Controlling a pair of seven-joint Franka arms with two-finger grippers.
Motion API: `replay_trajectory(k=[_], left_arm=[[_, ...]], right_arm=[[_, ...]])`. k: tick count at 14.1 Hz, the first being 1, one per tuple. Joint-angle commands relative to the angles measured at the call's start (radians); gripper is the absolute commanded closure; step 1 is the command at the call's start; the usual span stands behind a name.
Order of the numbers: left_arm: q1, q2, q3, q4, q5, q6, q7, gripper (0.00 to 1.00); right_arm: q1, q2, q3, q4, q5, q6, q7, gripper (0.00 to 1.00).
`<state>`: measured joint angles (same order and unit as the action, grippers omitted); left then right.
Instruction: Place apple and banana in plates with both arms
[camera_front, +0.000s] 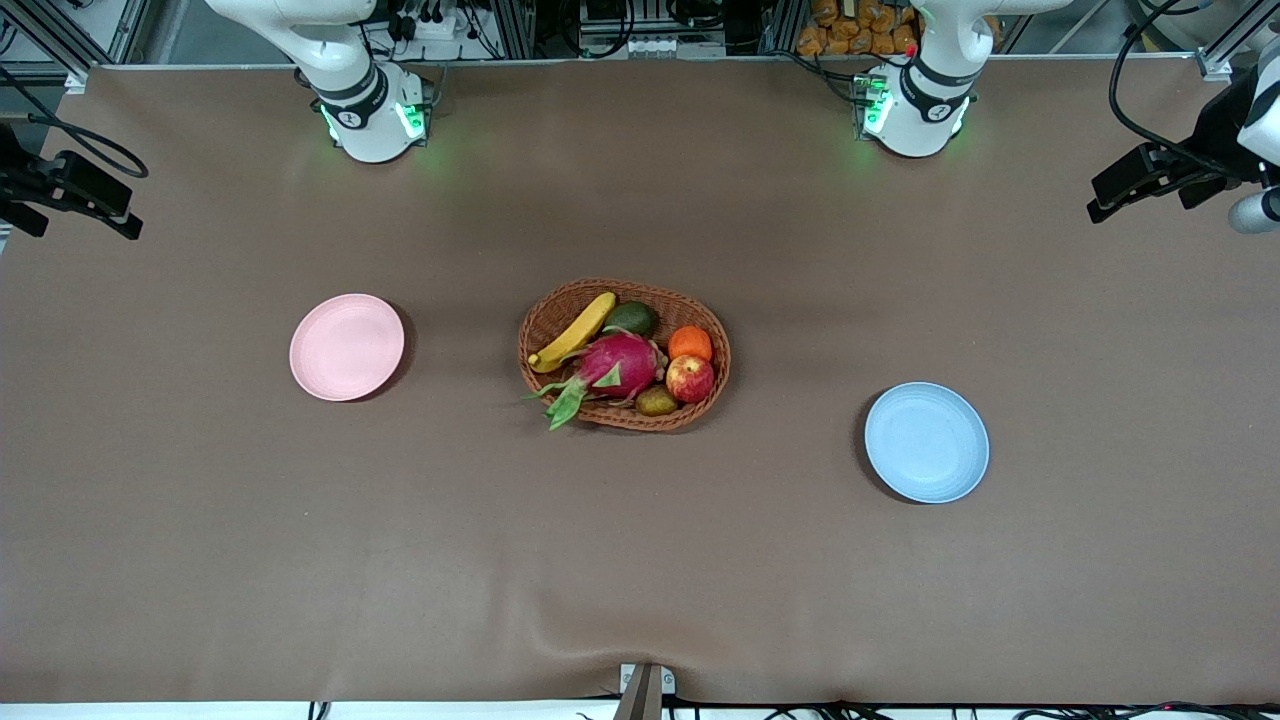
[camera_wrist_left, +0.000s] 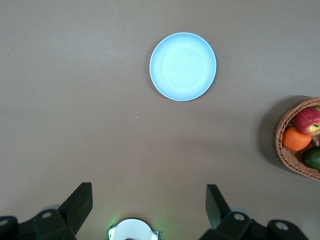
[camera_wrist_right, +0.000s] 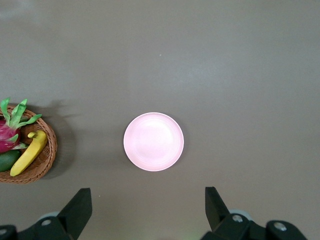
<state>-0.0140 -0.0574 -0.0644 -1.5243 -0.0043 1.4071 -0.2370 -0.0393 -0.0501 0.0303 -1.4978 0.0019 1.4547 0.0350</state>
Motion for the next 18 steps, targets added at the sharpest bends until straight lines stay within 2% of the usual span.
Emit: replay_trajectory(k=[1, 18], left_arm=[[-0.003, 0.013, 0.002, 0.024, 0.006, -0.022, 0.01, 0.0], [-0.009, 0.011, -0.014, 0.003, 0.006, -0.023, 0.005, 0.0]], right_arm=[[-0.007, 0.01, 0.005, 0.022, -0.006, -0.013, 0.017, 0.0], [-0.005, 0.01, 0.005, 0.022, -0.005, -0.016, 0.017, 0.0]])
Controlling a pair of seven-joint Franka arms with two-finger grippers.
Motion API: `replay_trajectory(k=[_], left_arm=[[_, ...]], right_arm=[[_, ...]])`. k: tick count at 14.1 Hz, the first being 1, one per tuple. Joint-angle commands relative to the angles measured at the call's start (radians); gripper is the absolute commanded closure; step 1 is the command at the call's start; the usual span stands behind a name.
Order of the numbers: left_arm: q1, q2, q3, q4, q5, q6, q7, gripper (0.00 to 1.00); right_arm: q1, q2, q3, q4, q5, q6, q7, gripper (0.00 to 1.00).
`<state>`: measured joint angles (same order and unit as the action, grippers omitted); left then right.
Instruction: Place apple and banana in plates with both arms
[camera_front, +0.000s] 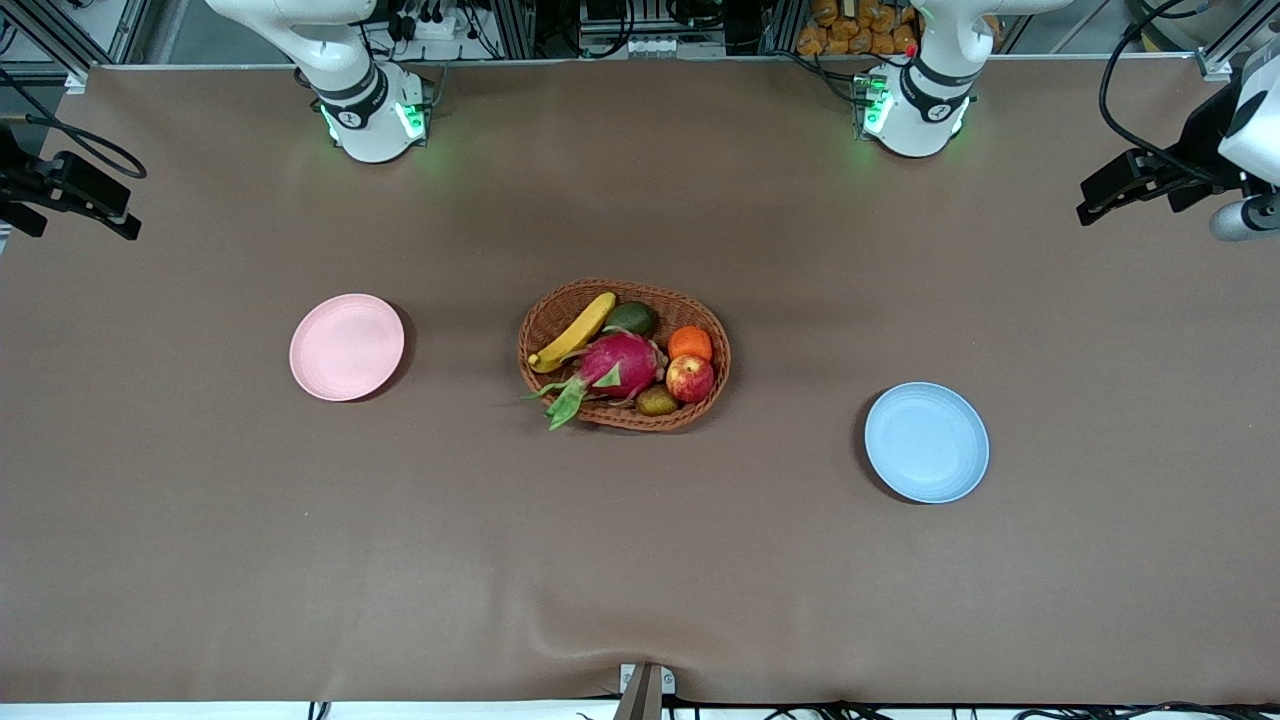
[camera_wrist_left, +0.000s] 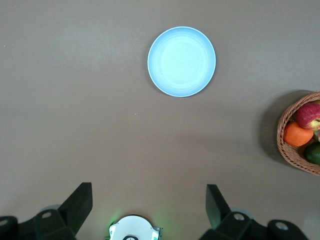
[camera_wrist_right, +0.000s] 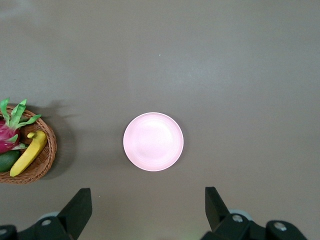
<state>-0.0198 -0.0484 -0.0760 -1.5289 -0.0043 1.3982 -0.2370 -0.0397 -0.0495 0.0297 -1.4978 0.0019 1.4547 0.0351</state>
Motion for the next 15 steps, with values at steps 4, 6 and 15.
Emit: replay_trajectory(k=[4, 6, 15], left_arm=[[-0.005, 0.002, -0.005, 0.0, 0.006, -0.015, 0.004, 0.0], [-0.006, 0.002, -0.005, -0.007, 0.006, -0.015, 0.002, 0.0], [-0.008, 0.035, -0.033, -0.014, 0.006, 0.001, -0.001, 0.0]], right_arm=[[-0.005, 0.01, 0.006, 0.022, -0.005, -0.016, 0.017, 0.0], [-0.005, 0.01, 0.006, 0.022, -0.005, -0.016, 0.017, 0.0], [-0.005, 0.01, 0.006, 0.022, -0.005, -0.017, 0.017, 0.0]])
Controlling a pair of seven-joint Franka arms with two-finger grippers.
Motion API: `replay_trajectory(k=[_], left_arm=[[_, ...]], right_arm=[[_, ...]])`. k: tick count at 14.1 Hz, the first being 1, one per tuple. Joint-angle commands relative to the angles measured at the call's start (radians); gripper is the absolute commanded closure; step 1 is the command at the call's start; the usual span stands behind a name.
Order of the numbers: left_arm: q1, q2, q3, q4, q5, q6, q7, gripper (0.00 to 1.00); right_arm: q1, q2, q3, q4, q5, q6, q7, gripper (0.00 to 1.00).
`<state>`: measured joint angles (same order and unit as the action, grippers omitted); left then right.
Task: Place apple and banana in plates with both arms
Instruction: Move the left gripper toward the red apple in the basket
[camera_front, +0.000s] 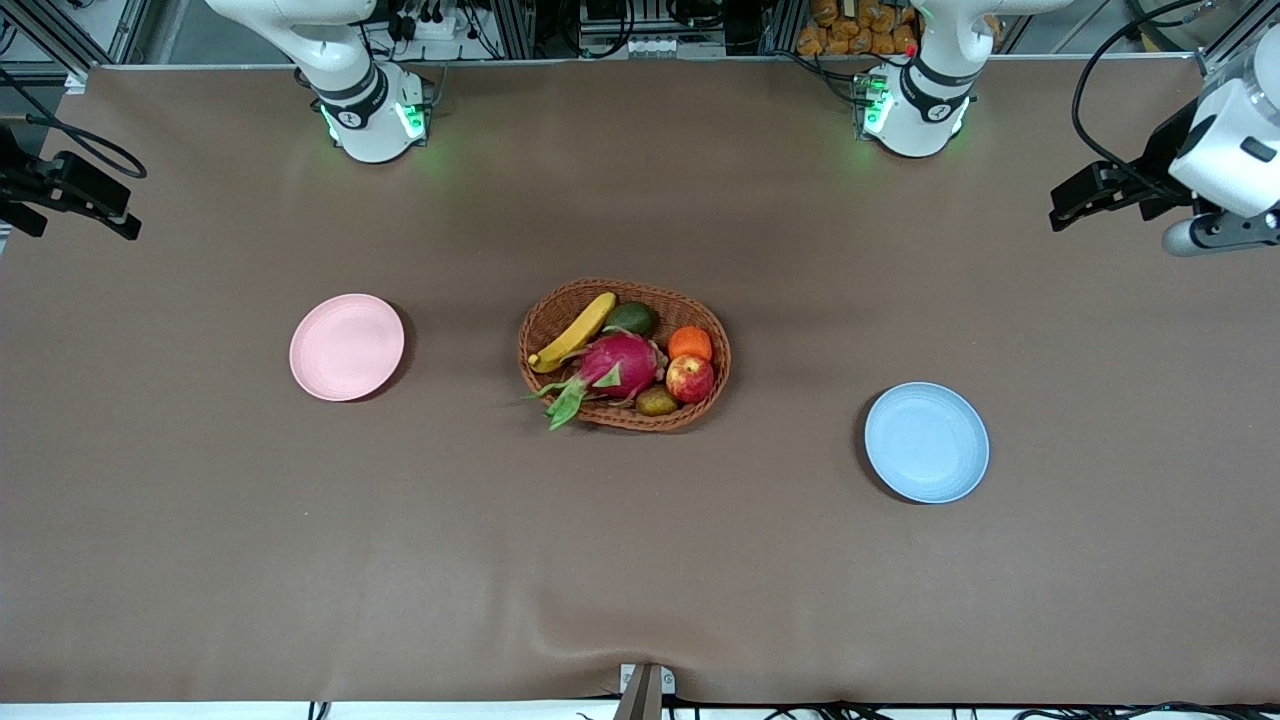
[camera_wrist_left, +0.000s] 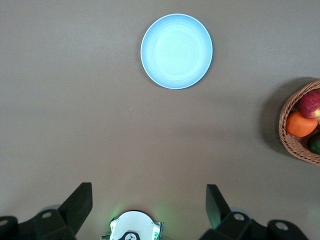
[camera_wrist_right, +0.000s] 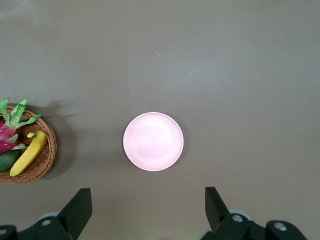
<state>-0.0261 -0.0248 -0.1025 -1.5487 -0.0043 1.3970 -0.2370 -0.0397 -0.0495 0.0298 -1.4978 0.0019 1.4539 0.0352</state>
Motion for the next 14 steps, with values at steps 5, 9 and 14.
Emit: replay_trajectory(k=[5, 9, 14], left_arm=[[0.0, 0.022, -0.04, -0.06, 0.004, 0.083, -0.01, 0.0], [0.0, 0.034, -0.08, -0.113, 0.003, 0.151, -0.07, 0.0], [-0.002, 0.08, -0.095, -0.116, -0.011, 0.183, -0.076, 0.0]], right_arm=[[-0.005, 0.01, 0.006, 0.022, -0.005, -0.017, 0.017, 0.0], [-0.005, 0.008, 0.006, 0.022, -0.005, -0.018, 0.017, 0.0], [-0.005, 0.01, 0.006, 0.022, -0.005, -0.018, 0.017, 0.0]])
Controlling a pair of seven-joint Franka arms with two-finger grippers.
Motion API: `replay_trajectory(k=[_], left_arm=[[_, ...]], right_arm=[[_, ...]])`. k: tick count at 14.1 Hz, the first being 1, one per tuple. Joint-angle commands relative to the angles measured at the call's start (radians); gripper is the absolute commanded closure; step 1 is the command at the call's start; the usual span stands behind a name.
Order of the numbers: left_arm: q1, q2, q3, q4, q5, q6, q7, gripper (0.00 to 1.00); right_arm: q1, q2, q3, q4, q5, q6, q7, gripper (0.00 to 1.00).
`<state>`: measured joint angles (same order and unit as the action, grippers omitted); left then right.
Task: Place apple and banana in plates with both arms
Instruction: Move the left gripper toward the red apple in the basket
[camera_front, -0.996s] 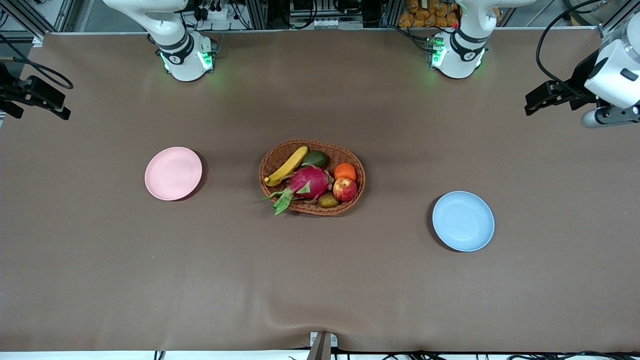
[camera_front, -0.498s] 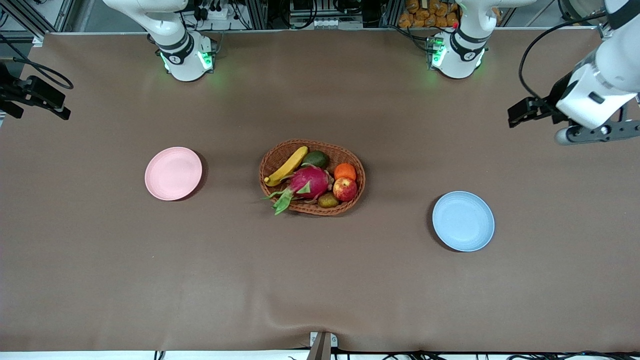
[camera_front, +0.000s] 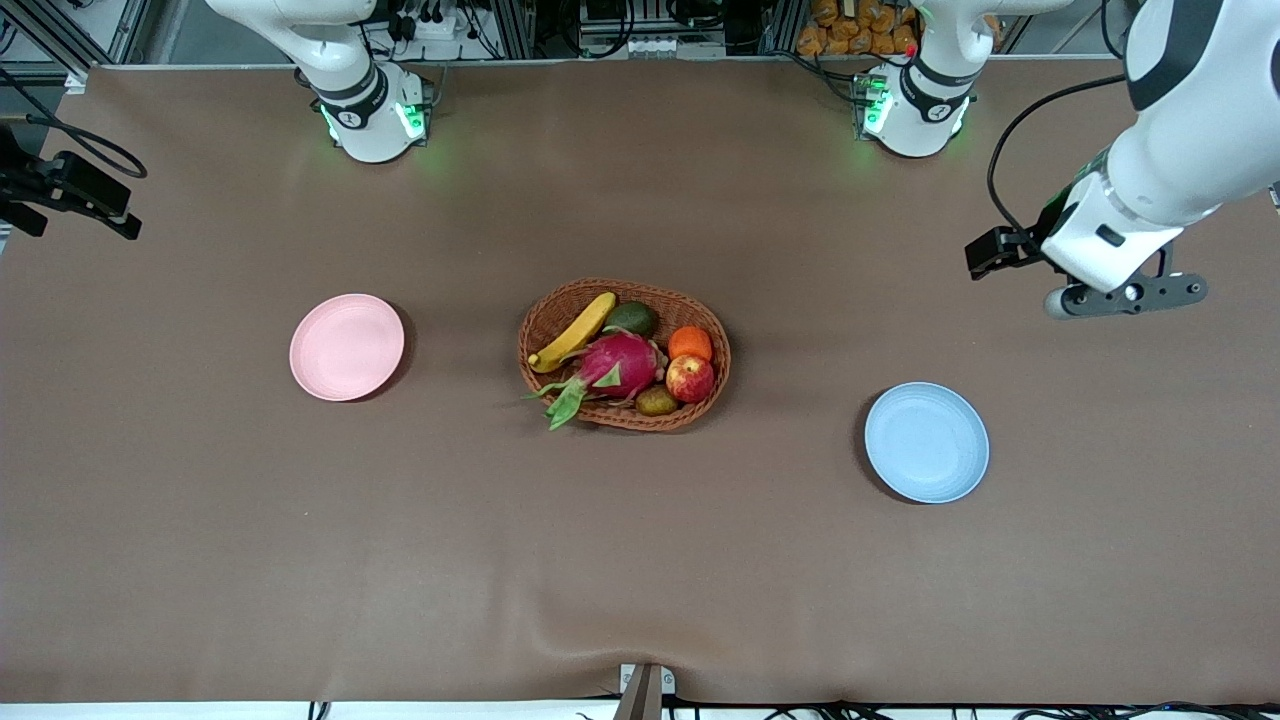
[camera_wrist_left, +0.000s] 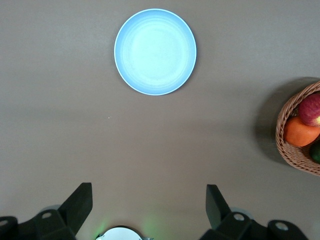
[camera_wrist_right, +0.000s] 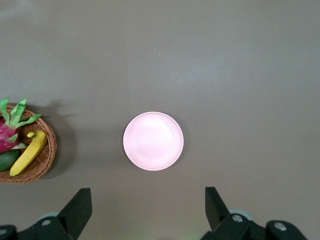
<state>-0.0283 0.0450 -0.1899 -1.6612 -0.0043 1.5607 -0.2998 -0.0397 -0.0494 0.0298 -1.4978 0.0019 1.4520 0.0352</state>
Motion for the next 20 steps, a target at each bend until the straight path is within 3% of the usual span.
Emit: replay_trajectory(k=[1, 12, 20], left_arm=[[0.001, 0.021, -0.017, -0.003, -0.011, 0.027, -0.015, 0.0], [-0.013, 0.147, -0.154, -0.005, -0.01, 0.157, -0.306, 0.0], [-0.185, 0.289, -0.154, -0.003, 0.004, 0.364, -0.646, 0.0]], right_arm=[[-0.005, 0.01, 0.006, 0.022, -0.005, -0.016, 0.017, 0.0], [-0.005, 0.01, 0.006, 0.022, -0.005, -0.016, 0.017, 0.0], [-0.005, 0.01, 0.006, 0.022, -0.005, -0.019, 0.017, 0.0]])
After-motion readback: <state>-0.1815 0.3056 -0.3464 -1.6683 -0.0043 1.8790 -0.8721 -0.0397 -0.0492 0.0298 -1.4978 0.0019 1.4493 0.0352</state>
